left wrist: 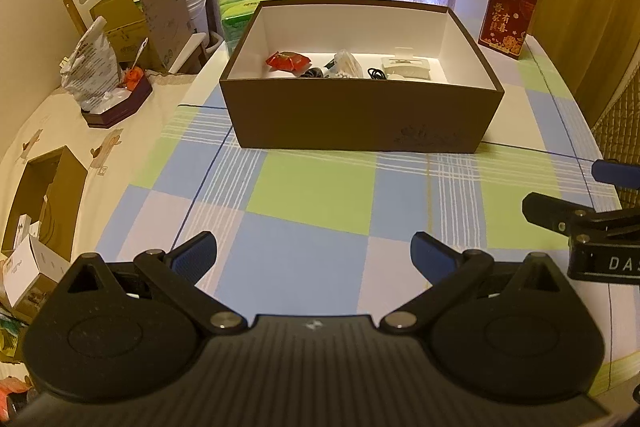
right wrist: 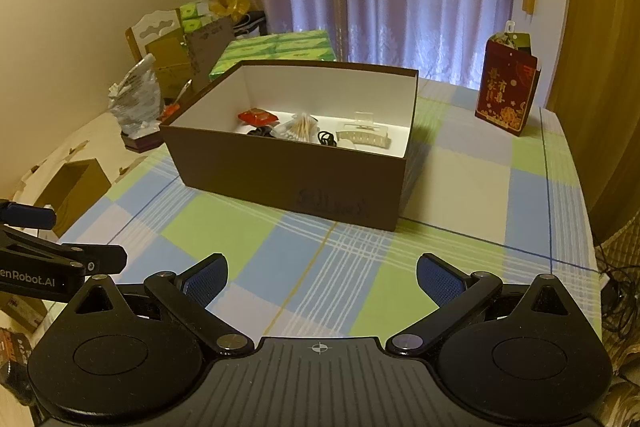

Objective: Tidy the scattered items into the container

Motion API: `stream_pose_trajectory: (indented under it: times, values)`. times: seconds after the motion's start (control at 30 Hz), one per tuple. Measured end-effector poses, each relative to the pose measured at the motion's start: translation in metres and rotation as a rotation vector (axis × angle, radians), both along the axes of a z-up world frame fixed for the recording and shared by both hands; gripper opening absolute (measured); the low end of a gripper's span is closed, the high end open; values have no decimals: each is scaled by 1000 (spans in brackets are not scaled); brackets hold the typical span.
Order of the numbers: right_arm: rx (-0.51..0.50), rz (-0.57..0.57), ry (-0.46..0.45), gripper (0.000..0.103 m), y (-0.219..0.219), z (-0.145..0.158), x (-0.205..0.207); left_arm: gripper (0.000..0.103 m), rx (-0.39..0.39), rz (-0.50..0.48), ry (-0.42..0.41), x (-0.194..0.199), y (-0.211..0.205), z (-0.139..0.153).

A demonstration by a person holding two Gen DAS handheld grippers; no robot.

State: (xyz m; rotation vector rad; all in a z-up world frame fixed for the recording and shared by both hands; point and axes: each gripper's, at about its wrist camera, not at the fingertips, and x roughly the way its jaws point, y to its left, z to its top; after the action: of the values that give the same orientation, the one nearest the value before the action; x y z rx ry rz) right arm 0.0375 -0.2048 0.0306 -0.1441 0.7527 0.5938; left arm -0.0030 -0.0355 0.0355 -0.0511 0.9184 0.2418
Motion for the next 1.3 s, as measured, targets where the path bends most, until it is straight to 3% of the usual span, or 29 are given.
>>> stream_pose_trajectory:
  times: [1.3]
  values:
    - [17, 17, -9, 103, -20, -3, -4, 102, 23, -3, -12, -3, -26, -5]
